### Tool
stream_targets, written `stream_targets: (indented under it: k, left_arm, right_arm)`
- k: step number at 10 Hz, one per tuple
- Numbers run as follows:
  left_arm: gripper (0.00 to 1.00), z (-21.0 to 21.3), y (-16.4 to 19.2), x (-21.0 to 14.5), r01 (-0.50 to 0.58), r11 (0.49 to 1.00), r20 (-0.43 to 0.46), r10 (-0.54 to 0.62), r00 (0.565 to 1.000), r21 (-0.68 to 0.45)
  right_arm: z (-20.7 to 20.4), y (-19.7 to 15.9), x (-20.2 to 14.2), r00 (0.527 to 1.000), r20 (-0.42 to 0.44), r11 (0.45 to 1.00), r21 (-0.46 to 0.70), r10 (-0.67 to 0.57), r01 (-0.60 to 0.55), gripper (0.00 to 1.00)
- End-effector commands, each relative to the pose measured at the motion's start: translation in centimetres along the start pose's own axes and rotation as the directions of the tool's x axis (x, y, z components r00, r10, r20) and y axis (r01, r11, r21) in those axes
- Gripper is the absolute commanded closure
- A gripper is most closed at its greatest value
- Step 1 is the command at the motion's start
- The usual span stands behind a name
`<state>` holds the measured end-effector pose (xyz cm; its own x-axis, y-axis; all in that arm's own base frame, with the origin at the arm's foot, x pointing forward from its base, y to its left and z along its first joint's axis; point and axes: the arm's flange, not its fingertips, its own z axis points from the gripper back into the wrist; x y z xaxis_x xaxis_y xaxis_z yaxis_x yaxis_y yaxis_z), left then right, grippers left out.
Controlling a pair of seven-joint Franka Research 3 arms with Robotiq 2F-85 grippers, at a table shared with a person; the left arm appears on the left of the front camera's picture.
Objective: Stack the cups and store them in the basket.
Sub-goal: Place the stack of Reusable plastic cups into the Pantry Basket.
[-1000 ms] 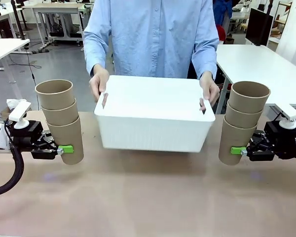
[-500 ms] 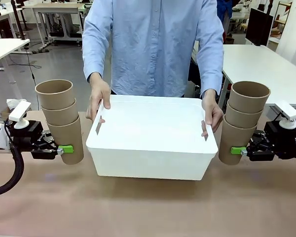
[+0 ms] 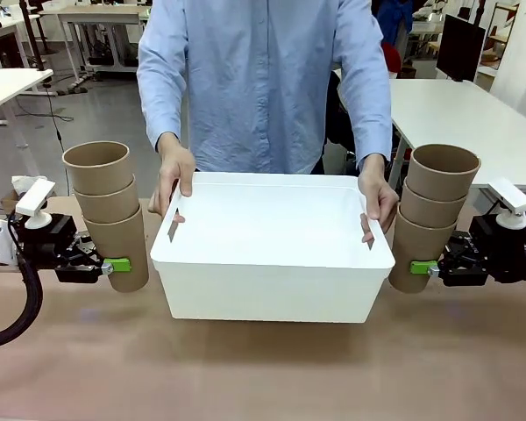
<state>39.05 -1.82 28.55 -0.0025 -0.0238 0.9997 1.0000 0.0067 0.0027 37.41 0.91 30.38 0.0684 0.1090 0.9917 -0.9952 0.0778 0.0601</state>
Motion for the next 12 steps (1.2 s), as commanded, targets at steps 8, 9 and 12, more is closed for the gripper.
stream_targets:
  k: [8,9,12]
  left_arm:
    - [0.16,-0.07,-0.14,0.34,0.011,1.0,0.009,-0.011,1.0,-0.002]
    - [0.16,-0.07,-0.14,0.34,0.011,1.0,0.009,-0.011,1.0,-0.002]
    - [0.16,-0.07,-0.14,0.34,0.011,1.0,0.009,-0.011,1.0,-0.002]
  right_arm:
    - [-0.07,-0.06,0.46,1.0,0.001,1.0,-0.001,0.013,-0.013,0.15]
    - [-0.07,-0.06,0.46,1.0,0.001,1.0,-0.001,0.013,-0.013,0.15]
    - [-0.07,-0.06,0.46,1.0,0.001,1.0,-0.001,0.013,-0.013,0.15]
